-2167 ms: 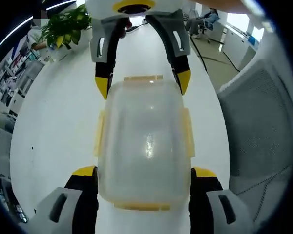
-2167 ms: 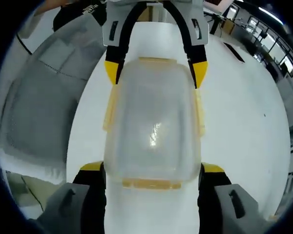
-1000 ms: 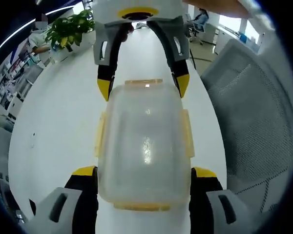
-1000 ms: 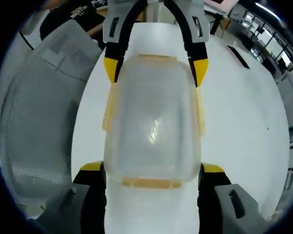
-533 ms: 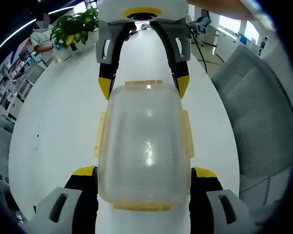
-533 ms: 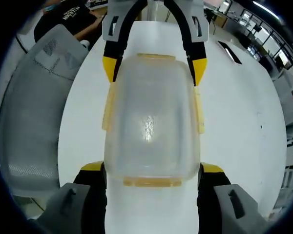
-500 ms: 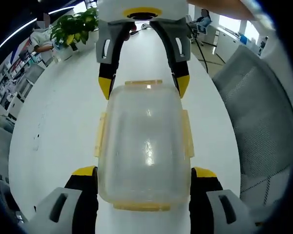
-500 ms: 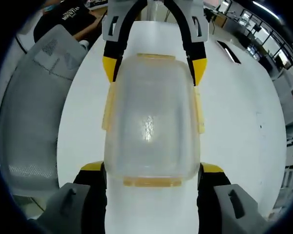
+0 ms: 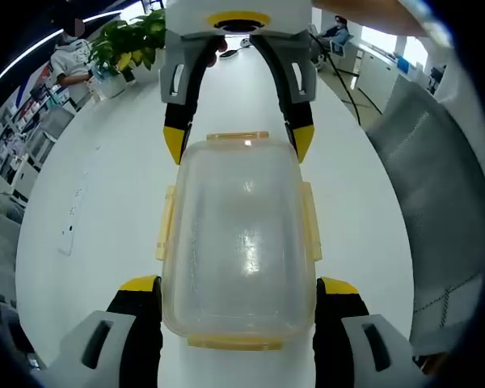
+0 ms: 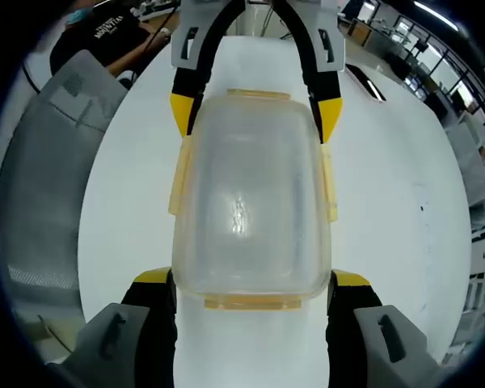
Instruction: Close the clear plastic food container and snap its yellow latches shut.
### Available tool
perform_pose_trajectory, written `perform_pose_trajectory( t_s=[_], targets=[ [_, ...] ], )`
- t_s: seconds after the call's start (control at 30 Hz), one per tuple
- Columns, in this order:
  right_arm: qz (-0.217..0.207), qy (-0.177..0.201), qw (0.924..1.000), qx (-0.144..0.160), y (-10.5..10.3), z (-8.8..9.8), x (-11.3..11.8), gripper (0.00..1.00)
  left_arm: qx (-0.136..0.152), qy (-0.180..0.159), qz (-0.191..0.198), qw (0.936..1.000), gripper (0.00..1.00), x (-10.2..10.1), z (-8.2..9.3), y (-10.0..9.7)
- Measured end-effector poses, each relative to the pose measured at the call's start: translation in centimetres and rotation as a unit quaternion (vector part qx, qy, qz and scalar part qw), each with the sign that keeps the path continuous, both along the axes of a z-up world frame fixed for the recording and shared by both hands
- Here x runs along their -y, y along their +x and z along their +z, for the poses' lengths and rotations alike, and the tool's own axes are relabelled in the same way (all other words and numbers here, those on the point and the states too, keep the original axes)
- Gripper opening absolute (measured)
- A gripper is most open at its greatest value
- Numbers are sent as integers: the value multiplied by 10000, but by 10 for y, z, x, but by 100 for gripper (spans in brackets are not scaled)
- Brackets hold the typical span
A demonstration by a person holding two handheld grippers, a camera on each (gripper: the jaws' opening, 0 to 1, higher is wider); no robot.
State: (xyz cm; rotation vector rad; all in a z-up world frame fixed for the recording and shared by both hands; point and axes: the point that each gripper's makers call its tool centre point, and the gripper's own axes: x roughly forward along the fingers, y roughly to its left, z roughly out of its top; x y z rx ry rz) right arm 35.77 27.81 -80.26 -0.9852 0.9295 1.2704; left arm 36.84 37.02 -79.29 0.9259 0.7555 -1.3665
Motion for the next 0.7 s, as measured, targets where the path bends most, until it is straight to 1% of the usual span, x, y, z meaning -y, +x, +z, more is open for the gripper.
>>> perform_pose_trajectory(
  t_s=[0.1,0.3,0.7],
  targets=[
    [18,-22,10000,23,3,0,0,73,-7,-8,9,10000,74,1,0,4],
    [36,-76,9999,60,7,-1,1,73,-2,29,8,10000,73,2,0,7],
    [5,-19,10000,67,7,-3,1,74,-3,45,7,10000,74,2,-1,6]
  ],
)
